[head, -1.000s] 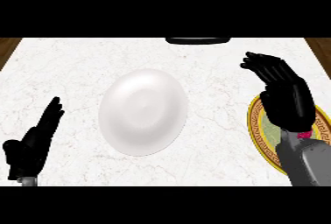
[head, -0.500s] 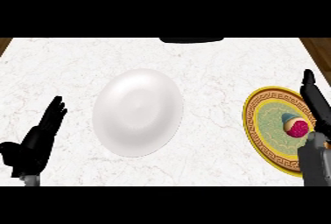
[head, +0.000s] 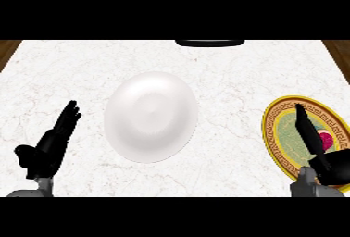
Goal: Pick the cupcake from the plate and place it in the plate
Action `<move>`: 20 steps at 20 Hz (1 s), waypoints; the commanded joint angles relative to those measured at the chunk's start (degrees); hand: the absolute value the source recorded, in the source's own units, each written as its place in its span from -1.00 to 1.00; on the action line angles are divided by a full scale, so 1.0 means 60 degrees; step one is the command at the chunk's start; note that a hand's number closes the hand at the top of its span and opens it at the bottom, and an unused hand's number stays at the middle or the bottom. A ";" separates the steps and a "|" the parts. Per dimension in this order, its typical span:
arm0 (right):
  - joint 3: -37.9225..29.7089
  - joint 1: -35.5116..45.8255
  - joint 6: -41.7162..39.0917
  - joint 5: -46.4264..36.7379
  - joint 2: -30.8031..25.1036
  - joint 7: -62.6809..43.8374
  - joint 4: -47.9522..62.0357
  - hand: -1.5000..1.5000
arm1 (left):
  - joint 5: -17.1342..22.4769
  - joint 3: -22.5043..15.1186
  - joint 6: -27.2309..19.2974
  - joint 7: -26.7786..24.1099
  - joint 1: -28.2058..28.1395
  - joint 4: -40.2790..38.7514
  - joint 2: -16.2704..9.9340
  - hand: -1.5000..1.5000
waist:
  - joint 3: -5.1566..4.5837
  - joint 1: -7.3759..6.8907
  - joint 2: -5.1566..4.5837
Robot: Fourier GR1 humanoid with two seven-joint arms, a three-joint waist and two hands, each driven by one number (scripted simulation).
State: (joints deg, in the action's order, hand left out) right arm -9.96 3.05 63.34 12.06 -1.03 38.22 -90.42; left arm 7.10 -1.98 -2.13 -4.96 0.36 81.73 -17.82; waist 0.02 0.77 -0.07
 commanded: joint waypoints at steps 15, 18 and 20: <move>0.3655 -0.3610 0.1606 -0.2901 -0.2364 -0.7477 -0.0626 -1.00 | -0.0159 0.0146 0.0375 -0.0541 0.0232 -0.0736 0.0069 0.00 | -0.0054 -0.0210 -0.0028; 0.3644 -0.2965 0.1416 -0.3378 -0.2888 -0.9109 0.0053 -1.00 | -0.0179 0.0264 0.0481 -0.0764 0.0480 -0.1175 0.0074 0.00 | -0.0049 -0.0244 -0.0052; 0.3749 -0.3235 0.1328 -0.3970 -0.3442 -1.0220 -0.0469 -1.00 | -0.0134 0.0297 0.0449 -0.0382 0.0791 -0.1001 0.0058 0.00 | -0.0058 -0.0223 -0.0047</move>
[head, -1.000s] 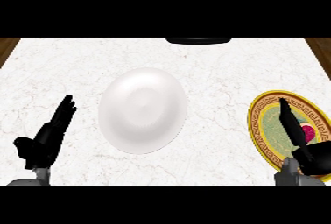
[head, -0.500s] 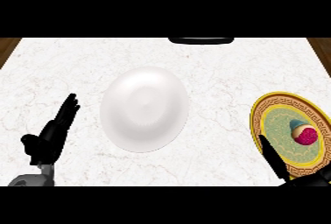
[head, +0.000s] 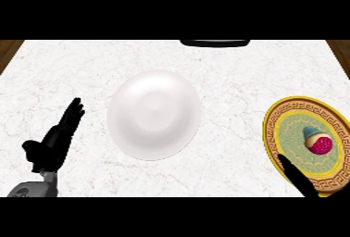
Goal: Pick the cupcake from the plate and place it in the plate
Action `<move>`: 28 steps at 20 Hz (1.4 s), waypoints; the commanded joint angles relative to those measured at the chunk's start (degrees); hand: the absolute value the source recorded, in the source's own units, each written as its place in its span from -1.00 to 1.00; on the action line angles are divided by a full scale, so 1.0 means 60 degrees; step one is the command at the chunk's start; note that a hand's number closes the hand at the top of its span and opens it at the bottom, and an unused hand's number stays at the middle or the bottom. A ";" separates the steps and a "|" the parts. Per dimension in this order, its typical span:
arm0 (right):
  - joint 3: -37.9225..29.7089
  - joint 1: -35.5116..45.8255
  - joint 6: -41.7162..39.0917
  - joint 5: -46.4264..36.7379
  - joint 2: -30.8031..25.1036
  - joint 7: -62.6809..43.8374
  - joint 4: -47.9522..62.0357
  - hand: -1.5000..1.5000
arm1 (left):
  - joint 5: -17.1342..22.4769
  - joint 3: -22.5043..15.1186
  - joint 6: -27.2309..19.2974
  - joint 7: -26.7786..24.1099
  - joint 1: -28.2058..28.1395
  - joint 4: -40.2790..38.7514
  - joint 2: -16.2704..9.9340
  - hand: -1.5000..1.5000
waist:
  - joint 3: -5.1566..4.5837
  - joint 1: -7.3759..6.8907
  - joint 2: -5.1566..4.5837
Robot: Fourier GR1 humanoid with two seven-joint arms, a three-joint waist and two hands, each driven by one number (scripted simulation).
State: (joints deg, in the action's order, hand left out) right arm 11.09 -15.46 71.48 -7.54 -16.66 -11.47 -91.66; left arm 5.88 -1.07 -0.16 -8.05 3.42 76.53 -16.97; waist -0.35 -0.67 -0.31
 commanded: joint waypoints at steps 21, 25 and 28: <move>-0.1379 0.2891 -0.3440 -0.4363 -0.0208 -0.6650 0.1720 -1.00 | -0.0398 0.0822 0.0434 0.0084 0.0643 -0.0612 0.0301 0.00 | 0.0057 0.0116 0.0045; -0.1626 0.3345 -0.3497 -0.4301 0.0195 -0.5994 0.2294 -1.00 | -0.0762 0.0471 0.0410 -0.0084 -0.0253 -0.0019 0.0750 0.00 | 0.0059 0.0090 0.0049; -0.1464 0.3257 -0.3900 -0.3097 -0.0025 -0.4637 0.2560 1.00 | -0.0715 0.0551 0.0481 -0.0050 -0.0356 0.0212 0.0625 0.00 | 0.0063 0.0064 0.0048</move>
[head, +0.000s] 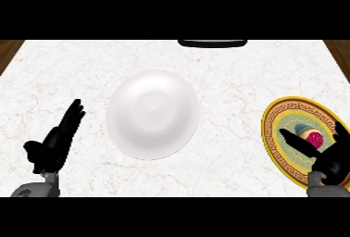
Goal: Pick the cupcake from the plate and place it in the plate
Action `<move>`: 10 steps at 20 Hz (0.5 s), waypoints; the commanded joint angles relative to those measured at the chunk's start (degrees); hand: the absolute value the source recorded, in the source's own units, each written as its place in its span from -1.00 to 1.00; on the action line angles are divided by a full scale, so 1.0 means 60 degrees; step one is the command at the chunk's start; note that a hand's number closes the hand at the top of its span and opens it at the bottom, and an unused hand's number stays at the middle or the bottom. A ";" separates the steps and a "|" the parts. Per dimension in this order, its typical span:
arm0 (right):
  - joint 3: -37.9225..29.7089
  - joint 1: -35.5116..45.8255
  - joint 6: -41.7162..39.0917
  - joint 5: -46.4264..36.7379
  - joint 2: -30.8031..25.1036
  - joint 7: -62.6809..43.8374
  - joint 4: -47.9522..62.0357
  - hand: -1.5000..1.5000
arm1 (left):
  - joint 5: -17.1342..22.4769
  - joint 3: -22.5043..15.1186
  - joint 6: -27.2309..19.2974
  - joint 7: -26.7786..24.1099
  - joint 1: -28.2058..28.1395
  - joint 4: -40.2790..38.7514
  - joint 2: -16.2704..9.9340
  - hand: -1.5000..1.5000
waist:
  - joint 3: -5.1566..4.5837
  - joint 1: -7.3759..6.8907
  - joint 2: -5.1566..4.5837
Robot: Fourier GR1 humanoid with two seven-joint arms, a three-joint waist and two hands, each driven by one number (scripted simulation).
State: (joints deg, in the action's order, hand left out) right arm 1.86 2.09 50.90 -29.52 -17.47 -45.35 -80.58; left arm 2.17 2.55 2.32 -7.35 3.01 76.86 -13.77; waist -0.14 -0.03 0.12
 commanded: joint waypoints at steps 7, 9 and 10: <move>-0.0710 0.0878 -0.0539 0.0969 0.0257 0.2799 0.1781 1.00 | -0.0286 0.0163 0.0254 -0.0485 -0.0162 -0.0381 0.0232 0.00 | 0.0025 -0.0018 -0.0023; -0.0853 0.0760 -0.0583 0.0666 0.0062 0.2732 0.1595 1.00 | 0.0068 0.0599 0.0615 -0.0310 -0.0275 -0.0062 -0.0135 0.00 | 0.0024 -0.0016 -0.0018; -0.0750 0.0819 -0.0228 0.0247 0.0214 0.2814 0.2032 1.00 | -0.0168 0.0398 0.0223 -0.0062 0.0213 -0.0284 0.0188 0.00 | 0.0024 -0.0008 -0.0023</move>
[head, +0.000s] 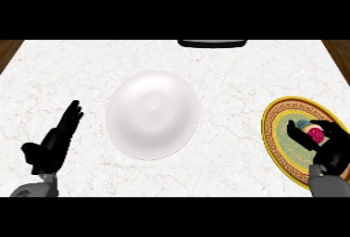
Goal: Pick the cupcake from the plate and place it in the plate
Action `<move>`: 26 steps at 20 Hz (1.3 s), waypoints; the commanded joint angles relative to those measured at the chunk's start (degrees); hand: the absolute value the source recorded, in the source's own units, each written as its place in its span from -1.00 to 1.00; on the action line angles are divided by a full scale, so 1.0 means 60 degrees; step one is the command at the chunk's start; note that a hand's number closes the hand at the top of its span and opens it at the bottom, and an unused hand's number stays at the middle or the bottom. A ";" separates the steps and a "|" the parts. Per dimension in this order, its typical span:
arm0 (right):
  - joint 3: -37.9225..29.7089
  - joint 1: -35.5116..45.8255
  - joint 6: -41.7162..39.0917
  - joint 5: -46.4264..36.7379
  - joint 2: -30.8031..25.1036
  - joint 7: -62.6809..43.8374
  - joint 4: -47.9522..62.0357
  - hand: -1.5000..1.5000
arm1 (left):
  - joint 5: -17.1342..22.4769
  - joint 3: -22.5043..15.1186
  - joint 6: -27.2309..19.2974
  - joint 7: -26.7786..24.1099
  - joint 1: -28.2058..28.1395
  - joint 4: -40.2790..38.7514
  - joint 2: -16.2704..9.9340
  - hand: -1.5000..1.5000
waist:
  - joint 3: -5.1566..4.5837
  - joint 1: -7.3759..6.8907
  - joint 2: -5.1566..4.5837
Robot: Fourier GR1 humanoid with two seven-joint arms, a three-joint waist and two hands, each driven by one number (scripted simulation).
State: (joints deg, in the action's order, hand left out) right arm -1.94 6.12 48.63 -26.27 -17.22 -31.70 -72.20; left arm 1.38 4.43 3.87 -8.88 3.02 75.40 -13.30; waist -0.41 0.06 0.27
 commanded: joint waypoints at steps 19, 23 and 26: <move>0.3787 -0.1656 -0.6158 -0.1732 -0.3727 0.1863 -0.6801 1.00 | -0.0025 0.0151 -0.0130 0.0381 0.0097 0.0237 0.0110 0.00 | 0.0055 0.0177 0.0013; 0.2982 -0.2030 -0.6137 -0.1663 -0.3860 0.1638 -0.8212 1.00 | -0.0009 0.0031 0.0117 0.0161 -0.0633 0.0818 0.0098 0.00 | 0.0064 0.0098 0.0011; 0.3090 -0.1194 -0.6536 -0.2305 -0.3433 0.0622 -0.9169 1.00 | 0.0029 0.0302 0.0250 0.0304 -0.0071 0.0153 -0.0172 0.00 | 0.0059 0.0061 -0.0016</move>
State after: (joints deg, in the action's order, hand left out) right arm 17.92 -2.18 11.57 -38.16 -38.10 -23.67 -118.87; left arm 1.10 5.21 4.08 -6.97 2.51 77.17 -13.04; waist -0.09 0.62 0.26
